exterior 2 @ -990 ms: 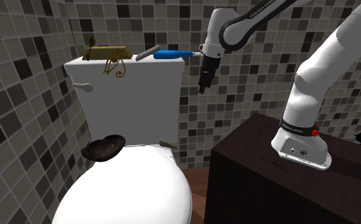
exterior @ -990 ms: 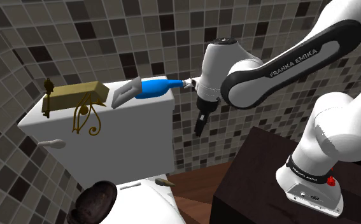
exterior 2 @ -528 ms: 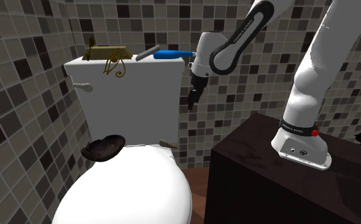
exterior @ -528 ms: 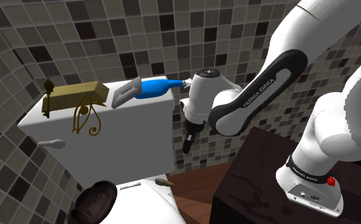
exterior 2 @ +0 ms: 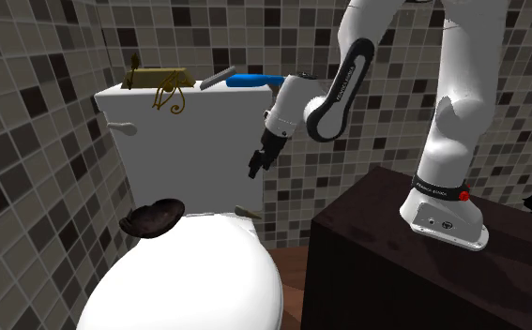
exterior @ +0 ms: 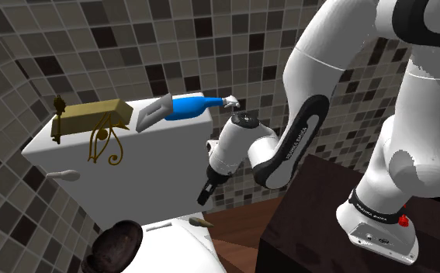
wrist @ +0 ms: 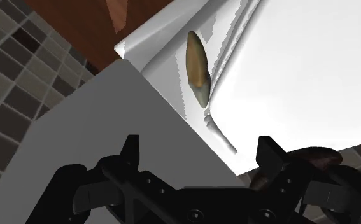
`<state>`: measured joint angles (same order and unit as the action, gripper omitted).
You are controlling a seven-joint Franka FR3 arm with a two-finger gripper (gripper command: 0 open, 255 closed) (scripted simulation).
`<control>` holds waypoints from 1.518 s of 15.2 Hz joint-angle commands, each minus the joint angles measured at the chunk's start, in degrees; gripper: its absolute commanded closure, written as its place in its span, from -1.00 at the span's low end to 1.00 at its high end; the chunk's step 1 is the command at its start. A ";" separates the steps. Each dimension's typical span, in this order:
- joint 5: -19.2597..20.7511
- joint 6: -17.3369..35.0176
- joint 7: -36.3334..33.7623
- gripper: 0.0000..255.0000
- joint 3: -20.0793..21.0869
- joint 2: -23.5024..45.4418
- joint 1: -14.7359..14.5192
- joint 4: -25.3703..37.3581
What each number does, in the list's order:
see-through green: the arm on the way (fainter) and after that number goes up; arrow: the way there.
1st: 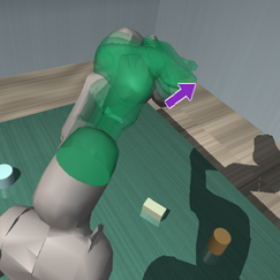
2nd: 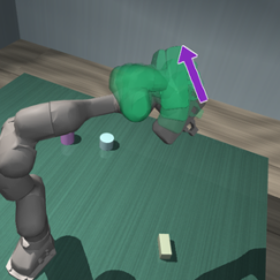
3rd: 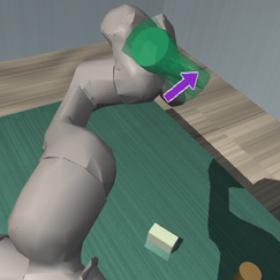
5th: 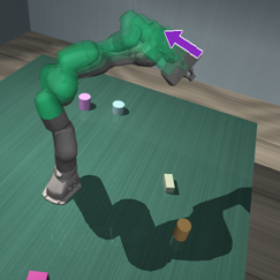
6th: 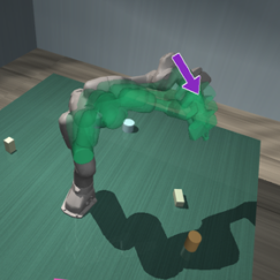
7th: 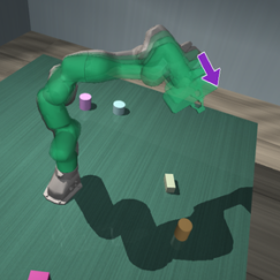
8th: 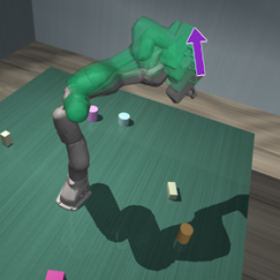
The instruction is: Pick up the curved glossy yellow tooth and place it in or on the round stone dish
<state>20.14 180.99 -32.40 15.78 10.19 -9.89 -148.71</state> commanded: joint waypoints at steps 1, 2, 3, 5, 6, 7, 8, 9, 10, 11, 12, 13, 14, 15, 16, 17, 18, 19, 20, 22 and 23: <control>7.24 -5.03 3.14 -1.00 -7.11 7.06 -6.79 4.28; 9.24 -3.77 1.14 -1.00 -9.44 9.49 -9.32 5.94; 10.77 -2.55 -0.53 -1.00 -11.52 11.89 -11.68 7.63; 12.21 -0.24 -2.64 -1.00 -15.05 16.61 -16.02 11.08; 12.43 0.81 -3.31 -1.00 -16.42 18.94 -17.87 12.85; 12.53 1.77 -3.87 -1.00 -17.55 21.26 -19.48 14.68; 12.40 1.93 -3.85 -1.00 -17.73 21.65 -19.76 14.98; 12.35 2.34 -3.94 -1.00 -18.15 22.61 -20.18 15.59; 12.30 2.74 -4.03 -1.00 -18.53 23.58 -20.57 16.21; 12.24 3.12 -4.12 -1.00 -18.88 24.54 -20.92 16.85; 12.18 3.49 -4.20 -1.00 -19.20 25.50 -21.24 17.49; 12.10 3.84 -4.27 -1.00 -19.49 26.46 -21.54 18.14; 12.02 4.18 -4.33 -1.00 -19.76 27.42 -21.81 18.80; 11.88 4.67 -4.42 -1.00 -20.13 28.92 -22.19 19.87; 11.88 4.67 -4.41 -1.00 -20.13 28.92 -22.19 19.87; 11.88 4.68 -4.42 -1.00 -20.13 28.92 -22.20 19.87; 11.89 4.68 -4.42 -1.00 -20.13 28.92 -22.19 19.87; 11.89 4.67 -4.42 -1.00 -20.13 28.92 -22.19 19.87; 11.89 4.67 -4.43 -1.00 -20.13 28.92 -22.19 19.87; 11.90 4.67 -4.43 -1.00 -20.13 28.92 -22.19 19.87; 11.91 4.67 -4.44 -1.00 -20.13 28.92 -22.19 19.87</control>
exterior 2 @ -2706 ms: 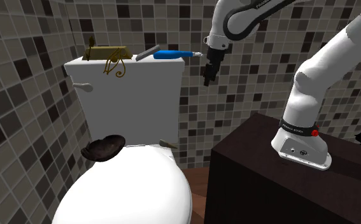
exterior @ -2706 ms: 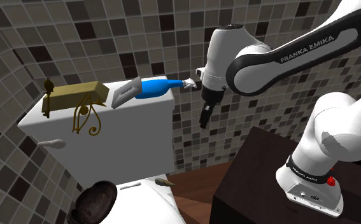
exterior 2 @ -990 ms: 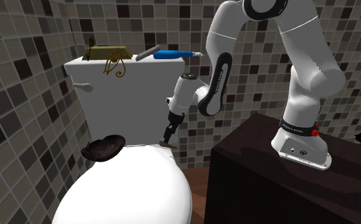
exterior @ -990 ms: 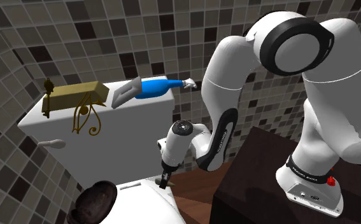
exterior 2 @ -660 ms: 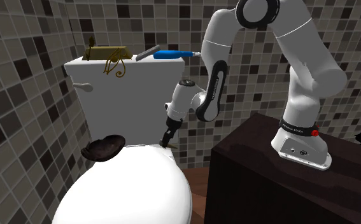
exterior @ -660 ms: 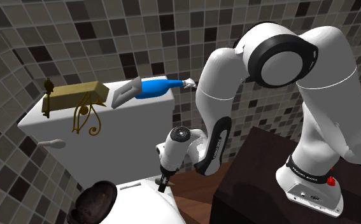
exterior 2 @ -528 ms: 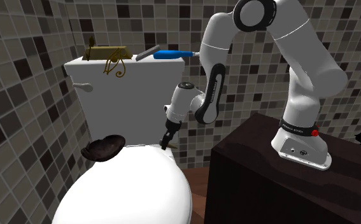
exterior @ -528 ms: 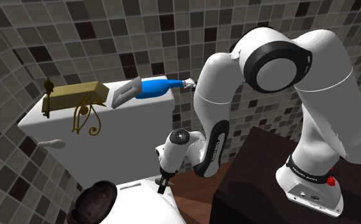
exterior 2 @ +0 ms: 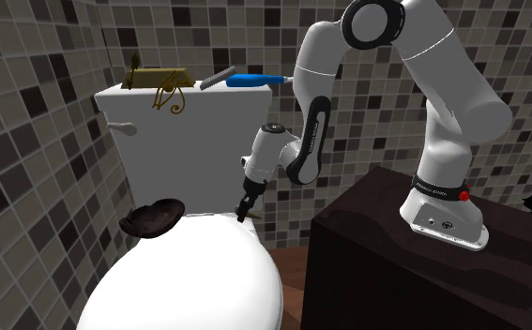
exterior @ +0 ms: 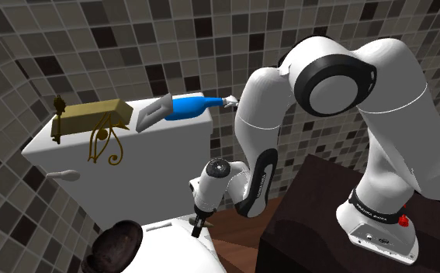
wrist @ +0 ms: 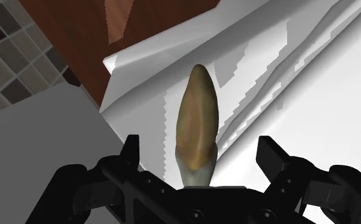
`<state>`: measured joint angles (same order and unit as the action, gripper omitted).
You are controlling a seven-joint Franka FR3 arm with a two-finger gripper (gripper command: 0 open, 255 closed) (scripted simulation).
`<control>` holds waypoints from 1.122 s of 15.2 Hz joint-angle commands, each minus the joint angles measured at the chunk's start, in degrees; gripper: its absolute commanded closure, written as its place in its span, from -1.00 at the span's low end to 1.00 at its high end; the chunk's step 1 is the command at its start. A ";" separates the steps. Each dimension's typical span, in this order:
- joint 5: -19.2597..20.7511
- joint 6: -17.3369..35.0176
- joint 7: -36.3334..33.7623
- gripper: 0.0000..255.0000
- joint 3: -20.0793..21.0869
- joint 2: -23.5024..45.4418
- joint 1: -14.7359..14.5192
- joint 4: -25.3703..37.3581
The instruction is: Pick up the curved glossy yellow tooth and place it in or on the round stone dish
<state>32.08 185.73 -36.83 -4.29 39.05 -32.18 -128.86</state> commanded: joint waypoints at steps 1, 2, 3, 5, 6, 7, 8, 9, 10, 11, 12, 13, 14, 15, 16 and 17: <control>-0.03 -0.03 -0.02 1.00 -0.09 0.06 0.05 -0.02; -0.04 0.00 -0.04 1.00 -0.13 0.06 0.00 -0.06; -0.05 0.01 -0.05 1.00 -0.14 0.09 -0.03 -0.02; -0.05 0.04 -0.08 1.00 -0.19 0.07 -0.08 -0.07; -0.06 0.01 -0.08 1.00 -0.17 0.10 -0.08 -0.03; -0.07 -0.03 -0.06 1.00 -0.12 0.14 -0.04 0.05; -0.07 -0.08 -0.07 1.00 -0.10 0.06 -0.03 0.01; -0.07 -0.06 -0.08 1.00 -0.12 0.03 -0.06 -0.03; -0.02 -0.07 -0.01 1.00 -0.06 0.07 0.10 0.02; 0.08 -0.61 0.11 1.00 0.40 -0.82 0.55 -0.39; 0.16 -1.17 0.24 1.00 0.90 -1.71 1.05 -0.78; 0.21 -1.74 0.38 1.00 1.42 -2.59 1.56 -1.17; 0.26 -2.32 0.53 1.00 1.97 -3.46 2.10 -1.55; 0.27 -2.91 0.71 1.00 2.55 -4.34 2.66 -1.91; 0.25 -3.51 0.91 1.00 3.17 -5.20 3.25 -2.27; 0.21 -4.12 1.12 1.00 3.81 -6.06 3.86 -2.62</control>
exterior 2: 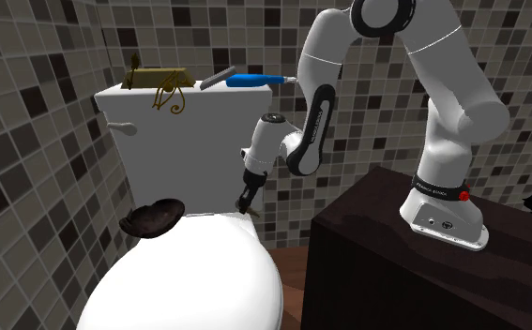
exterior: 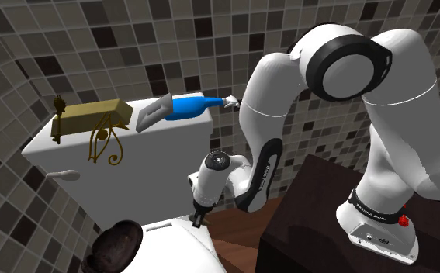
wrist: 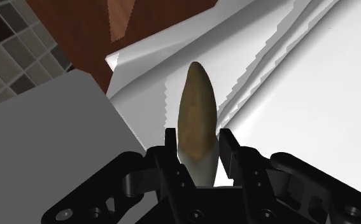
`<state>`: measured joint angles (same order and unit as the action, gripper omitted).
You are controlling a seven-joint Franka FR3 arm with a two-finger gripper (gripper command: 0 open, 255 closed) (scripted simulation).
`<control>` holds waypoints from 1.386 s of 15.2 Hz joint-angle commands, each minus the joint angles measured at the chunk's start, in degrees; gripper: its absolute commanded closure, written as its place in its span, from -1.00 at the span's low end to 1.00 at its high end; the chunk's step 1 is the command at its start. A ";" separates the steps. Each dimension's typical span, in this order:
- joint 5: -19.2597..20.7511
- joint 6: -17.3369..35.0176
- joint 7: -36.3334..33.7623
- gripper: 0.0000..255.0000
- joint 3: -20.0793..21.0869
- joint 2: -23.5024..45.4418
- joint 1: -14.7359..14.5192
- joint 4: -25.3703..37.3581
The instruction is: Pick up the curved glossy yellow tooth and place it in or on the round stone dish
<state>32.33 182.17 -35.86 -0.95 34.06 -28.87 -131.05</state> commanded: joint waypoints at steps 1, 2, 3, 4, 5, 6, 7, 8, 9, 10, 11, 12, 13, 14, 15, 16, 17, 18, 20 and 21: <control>-0.11 -1.18 0.38 1.00 1.14 -1.93 1.19 -0.76; -0.21 -1.80 0.64 1.00 1.84 -2.78 1.84 -1.09; -0.35 -2.42 0.92 1.00 2.58 -3.62 2.52 -1.41; -0.53 -3.05 1.23 1.00 3.33 -4.46 3.21 -1.72; -0.74 -3.69 1.56 1.00 4.12 -5.29 3.93 -2.02; -0.99 -4.33 1.91 1.00 4.93 -6.11 4.67 -2.31; -1.28 -4.97 2.29 1.00 5.76 -6.93 5.41 -2.60; -1.62 -5.61 2.70 1.00 6.62 -7.73 6.17 -2.87; -2.01 -6.25 3.15 1.00 7.48 -8.54 6.94 -3.14; -2.44 -6.89 3.61 1.00 8.37 -9.33 7.71 -3.39; -2.92 -7.53 4.11 1.00 9.26 -10.12 8.49 -3.64; -3.45 -8.18 4.64 1.00 10.16 -10.91 9.27 -3.87; -4.01 -8.82 5.19 1.00 11.08 -11.68 10.05 -4.10; -4.63 -9.46 5.77 1.00 11.98 -12.46 10.81 -4.31; -5.30 -10.09 6.39 1.00 12.88 -13.22 11.57 -4.52; -5.99 -10.73 7.01 1.00 13.80 -13.99 12.33 -4.71; -6.73 -11.37 7.67 1.00 14.69 -14.75 13.07 -4.89; -7.52 -12.01 8.34 1.00 15.58 -15.51 13.80 -5.06; -9.19 -13.28 9.76 1.00 17.30 -17.01 15.18 -5.35; -10.06 -13.92 10.48 1.00 18.16 -17.76 15.87 -5.48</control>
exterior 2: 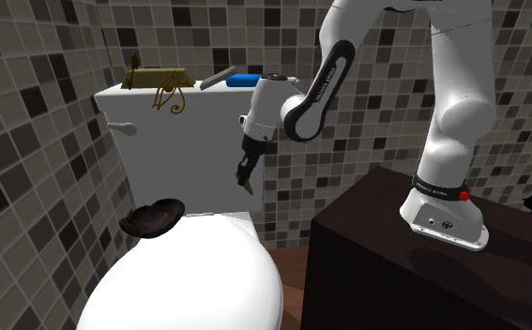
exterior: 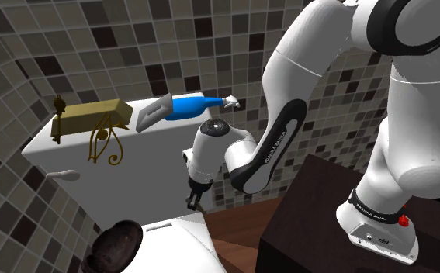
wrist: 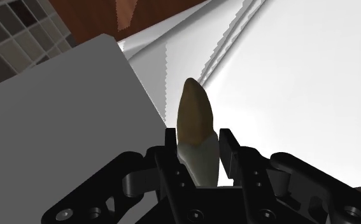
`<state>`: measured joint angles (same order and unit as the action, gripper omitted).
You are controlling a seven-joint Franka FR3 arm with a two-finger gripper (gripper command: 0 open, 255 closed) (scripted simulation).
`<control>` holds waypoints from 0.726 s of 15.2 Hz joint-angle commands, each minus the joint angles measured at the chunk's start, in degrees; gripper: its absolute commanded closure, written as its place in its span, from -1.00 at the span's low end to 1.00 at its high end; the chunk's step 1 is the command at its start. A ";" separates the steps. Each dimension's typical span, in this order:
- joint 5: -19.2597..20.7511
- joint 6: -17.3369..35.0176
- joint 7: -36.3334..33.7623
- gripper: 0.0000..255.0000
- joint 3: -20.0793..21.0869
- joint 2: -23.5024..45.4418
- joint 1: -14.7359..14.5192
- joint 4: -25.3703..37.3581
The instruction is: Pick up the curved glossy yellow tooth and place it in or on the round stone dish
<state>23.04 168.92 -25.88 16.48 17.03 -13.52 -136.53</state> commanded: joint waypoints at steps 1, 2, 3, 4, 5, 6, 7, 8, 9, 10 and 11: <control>-1.67 -1.31 1.24 1.00 1.55 -1.48 1.17 -0.12; -2.61 -1.95 1.99 1.00 2.33 -2.22 1.78 -0.21; -3.57 -2.59 2.76 1.00 3.09 -2.97 2.36 -0.30; -4.55 -3.24 3.53 1.00 3.81 -3.71 2.91 -0.37; -5.54 -3.89 4.31 1.00 4.50 -4.45 3.42 -0.42; -5.91 -4.13 4.60 1.00 4.71 -4.71 3.57 -0.43; -4.93 -5.18 3.48 1.00 4.16 -3.05 2.50 2.12; -4.10 -6.27 2.50 1.00 3.72 -1.39 1.51 4.71; -3.43 -7.38 1.69 1.00 3.32 0.28 0.55 7.34; -2.89 -8.52 1.01 1.00 2.96 1.96 -0.39 10.01; -2.42 -9.69 0.42 1.00 2.67 3.65 -1.27 12.73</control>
<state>20.12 160.53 -24.69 19.46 19.15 -13.86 -126.48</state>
